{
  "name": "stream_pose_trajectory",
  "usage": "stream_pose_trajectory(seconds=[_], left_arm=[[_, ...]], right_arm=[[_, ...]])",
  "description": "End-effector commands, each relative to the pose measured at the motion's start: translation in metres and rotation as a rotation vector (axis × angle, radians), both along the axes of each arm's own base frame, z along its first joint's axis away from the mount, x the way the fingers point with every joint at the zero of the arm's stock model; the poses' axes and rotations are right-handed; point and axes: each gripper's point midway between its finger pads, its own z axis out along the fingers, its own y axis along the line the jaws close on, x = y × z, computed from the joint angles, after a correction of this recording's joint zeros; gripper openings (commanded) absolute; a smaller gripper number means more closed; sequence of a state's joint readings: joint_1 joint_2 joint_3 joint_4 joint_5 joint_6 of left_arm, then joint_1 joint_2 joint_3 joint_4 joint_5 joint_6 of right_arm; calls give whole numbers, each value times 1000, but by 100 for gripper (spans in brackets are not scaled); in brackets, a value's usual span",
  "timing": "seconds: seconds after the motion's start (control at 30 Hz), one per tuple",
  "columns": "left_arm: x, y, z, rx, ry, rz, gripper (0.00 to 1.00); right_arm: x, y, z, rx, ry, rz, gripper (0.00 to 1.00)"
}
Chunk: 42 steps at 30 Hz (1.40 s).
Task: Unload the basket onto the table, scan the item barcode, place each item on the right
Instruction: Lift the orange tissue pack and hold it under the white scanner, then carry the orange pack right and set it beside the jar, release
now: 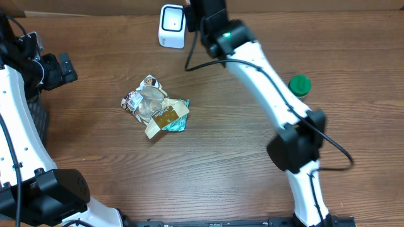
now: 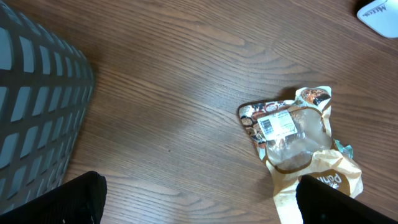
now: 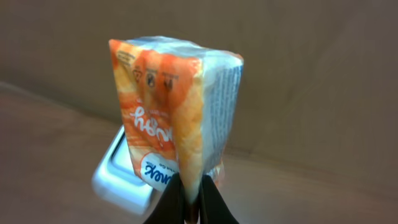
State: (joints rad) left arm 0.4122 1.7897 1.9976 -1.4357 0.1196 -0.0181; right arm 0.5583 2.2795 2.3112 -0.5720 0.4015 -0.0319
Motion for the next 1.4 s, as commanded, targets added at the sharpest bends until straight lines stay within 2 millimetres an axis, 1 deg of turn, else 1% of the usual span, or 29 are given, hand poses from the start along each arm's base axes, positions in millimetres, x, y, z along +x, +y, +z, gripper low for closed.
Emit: stream_pose_trajectory(seconds=[0.0,0.07,0.13,0.2,0.27,0.33,0.43,0.53,0.67,0.87,0.93,1.0,1.03,1.07,1.17,1.2,1.27,1.37], left_arm=[[2,-4,-2,3,3,-31,100],[2,-4,-2,3,3,-31,100],[2,-4,-2,3,3,-31,100],[2,-4,-2,3,3,-31,100],[2,-4,-2,3,3,-31,100],[2,-4,-2,3,3,-31,100],[2,-4,-2,3,3,-31,100],[2,-4,-2,3,3,-31,100],[2,-4,-2,3,3,-31,100],[2,-4,-2,3,3,-31,100],[2,-4,-2,3,3,-31,100],[2,-4,-2,3,3,-31,100],[2,-4,-2,3,3,-31,100],[2,-4,-2,3,3,-31,100],[2,-4,-2,3,3,-31,100],[2,-4,-2,3,3,-31,100],[2,-4,-2,3,3,-31,100],[2,-4,-2,3,3,-31,100]], right_arm=[[26,1,-16,-282,-115,22,4],[40,10,-30,-337,-165,47,4],[49,16,-43,-394,-197,72,4],[57,22,-63,-472,-216,106,4],[62,27,-82,-549,-220,137,4],[64,31,-98,-590,-218,158,4],[64,36,-120,-700,-207,212,4],[63,43,-129,-729,-205,258,4],[61,46,-128,-732,-208,264,4],[60,45,-127,-740,-205,248,4],[57,47,-122,-736,-203,249,4],[52,50,-110,-691,-205,235,4],[50,51,-100,-647,-209,218,4],[47,50,-85,-587,-218,194,4],[39,45,-48,-483,-226,152,4],[31,41,-27,-444,-219,139,4],[18,35,-7,-389,-192,122,4],[-6,19,21,-269,-125,72,4]])
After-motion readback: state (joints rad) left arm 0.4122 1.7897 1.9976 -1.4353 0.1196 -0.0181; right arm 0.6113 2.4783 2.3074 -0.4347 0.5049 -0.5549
